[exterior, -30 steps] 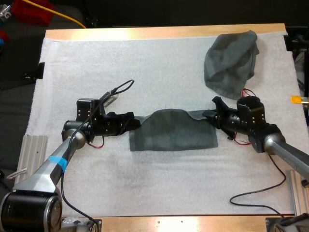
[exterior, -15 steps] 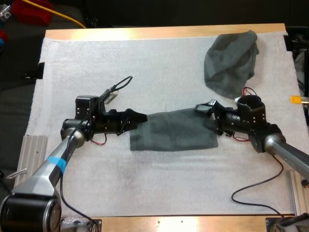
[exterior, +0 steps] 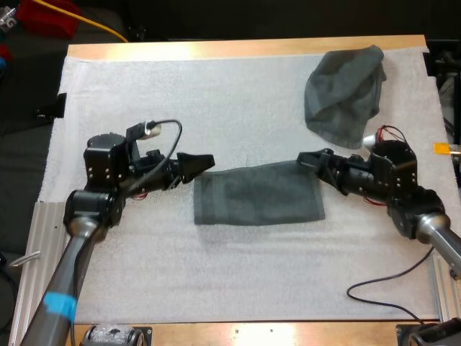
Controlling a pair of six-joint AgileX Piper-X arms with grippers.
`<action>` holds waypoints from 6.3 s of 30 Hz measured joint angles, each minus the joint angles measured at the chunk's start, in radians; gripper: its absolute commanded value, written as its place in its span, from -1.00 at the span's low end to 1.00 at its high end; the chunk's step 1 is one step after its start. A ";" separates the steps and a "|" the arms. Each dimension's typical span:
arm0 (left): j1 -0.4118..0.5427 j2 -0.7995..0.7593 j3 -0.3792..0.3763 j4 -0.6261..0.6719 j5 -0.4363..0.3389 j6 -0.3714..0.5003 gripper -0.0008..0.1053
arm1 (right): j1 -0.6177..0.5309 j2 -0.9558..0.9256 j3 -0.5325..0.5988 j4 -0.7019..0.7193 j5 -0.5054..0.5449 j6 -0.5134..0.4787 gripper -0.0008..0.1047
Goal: Pick towel from pile, fold and stack
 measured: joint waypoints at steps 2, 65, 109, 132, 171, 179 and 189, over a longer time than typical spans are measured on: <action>0.000 -0.042 0.000 0.065 -0.023 0.039 0.33 | 0.000 -0.038 0.000 0.072 0.014 -0.047 0.51; 0.000 -0.352 0.000 0.614 -0.259 0.296 0.33 | -0.286 0.374 -0.255 0.467 -0.285 -0.601 0.51; 0.000 -0.352 0.000 0.621 -0.202 0.296 0.33 | 0.071 0.493 -0.308 0.453 -0.106 -0.437 -0.55; -0.076 -0.352 0.000 0.676 -0.100 0.296 0.33 | 0.080 0.297 -0.301 0.783 0.476 -0.563 -0.94; -0.134 -0.352 0.000 0.695 -0.100 0.319 0.33 | 0.249 0.369 -0.400 0.717 0.336 -0.253 -0.94; -0.134 -0.352 0.000 0.695 -0.100 0.321 0.33 | 0.263 0.438 -0.400 0.652 0.261 -0.204 -0.94; -0.134 -0.352 0.000 0.696 -0.100 0.323 0.33 | 0.275 0.467 -0.400 0.599 0.257 -0.195 -0.57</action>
